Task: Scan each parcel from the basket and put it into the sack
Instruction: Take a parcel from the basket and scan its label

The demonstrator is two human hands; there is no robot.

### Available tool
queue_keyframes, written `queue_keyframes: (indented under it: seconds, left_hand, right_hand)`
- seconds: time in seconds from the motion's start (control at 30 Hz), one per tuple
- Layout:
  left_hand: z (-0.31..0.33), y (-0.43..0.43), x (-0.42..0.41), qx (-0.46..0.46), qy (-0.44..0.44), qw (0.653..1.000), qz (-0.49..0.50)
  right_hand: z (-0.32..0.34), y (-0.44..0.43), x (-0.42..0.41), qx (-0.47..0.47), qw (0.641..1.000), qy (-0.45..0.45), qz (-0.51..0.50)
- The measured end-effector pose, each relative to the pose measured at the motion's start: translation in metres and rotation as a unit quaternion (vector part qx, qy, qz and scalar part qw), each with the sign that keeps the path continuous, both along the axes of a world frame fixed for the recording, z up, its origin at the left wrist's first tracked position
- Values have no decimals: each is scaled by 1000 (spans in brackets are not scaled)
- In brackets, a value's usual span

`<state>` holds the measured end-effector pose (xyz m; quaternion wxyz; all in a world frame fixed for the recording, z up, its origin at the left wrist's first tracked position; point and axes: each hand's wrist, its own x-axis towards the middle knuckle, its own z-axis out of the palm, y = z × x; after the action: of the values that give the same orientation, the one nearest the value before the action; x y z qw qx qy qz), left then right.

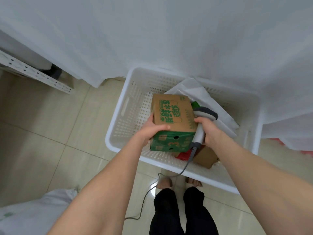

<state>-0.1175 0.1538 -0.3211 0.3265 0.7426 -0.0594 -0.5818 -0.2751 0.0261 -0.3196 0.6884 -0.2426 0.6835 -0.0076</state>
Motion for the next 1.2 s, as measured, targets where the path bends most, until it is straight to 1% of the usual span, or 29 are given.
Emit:
queue_keyframes:
  seconds: [0.07, 0.13, 0.2, 0.23, 0.33, 0.43, 0.47, 0.5, 0.53, 0.57, 0.63, 0.7, 0.8, 0.87, 0.97, 1.2]
  left_hand:
    - [7, -10, -2, -3, -83, 992, -94]
    - [11, -17, -10, 4, -198, 970, -140]
    - [5, -21, -10, 10, -306, 934, -186]
    - [2, -21, -9, 24, -342, 912, -227]
    - [-10, -18, 0, 66, -411, 831, -369]
    - [-16, -15, 6, 66, -472, 754, -451]
    - [-17, -14, 10, 64, -484, 737, -467]
    - [-14, -14, 13, 65, -486, 730, -476]
    - [-11, -14, 18, 66, -488, 731, -473]
    - [-4, -15, 23, 65, -493, 742, -449]
    - [17, -20, 32, 77, -492, 790, -358]
    - [43, -22, 39, 109, -464, 839, -261]
    - [76, -16, 42, 160, -415, 878, -175]
    - [99, -12, 41, 167, -380, 901, -125]
    - [143, -13, 38, 151, -352, 921, -73]
    - [256, -29, 32, 91, -331, 938, -36]
  right_hand:
    - [15, -3, 2, -6, 999, -8, -31]
    - [25, -4, 8, 0, 998, -23, -66]
    - [21, 1, 15, 11, 995, -50, -90]
    - [15, 4, 17, 17, 993, -62, -97]
    - [-6, 18, 21, 32, 988, -78, -131]
    - [-15, 27, 27, 51, 981, -98, -160]
    - [-16, 27, 30, 55, 979, -112, -161]
    - [-16, 25, 33, 52, 979, -118, -155]
    - [-14, 23, 35, 48, 981, -118, -145]
    - [-11, 20, 36, 41, 984, -113, -135]
    - [-2, 14, 33, 27, 988, -97, -120]
    - [12, 11, 26, 18, 990, -76, -116]
    - [43, 12, 17, 10, 991, -68, -111]
    - [72, 15, 14, 5, 992, -70, -108]
    - [123, 17, 12, -2, 993, -73, -95]
    - [235, 8, 3, -61, 988, -111, -88]
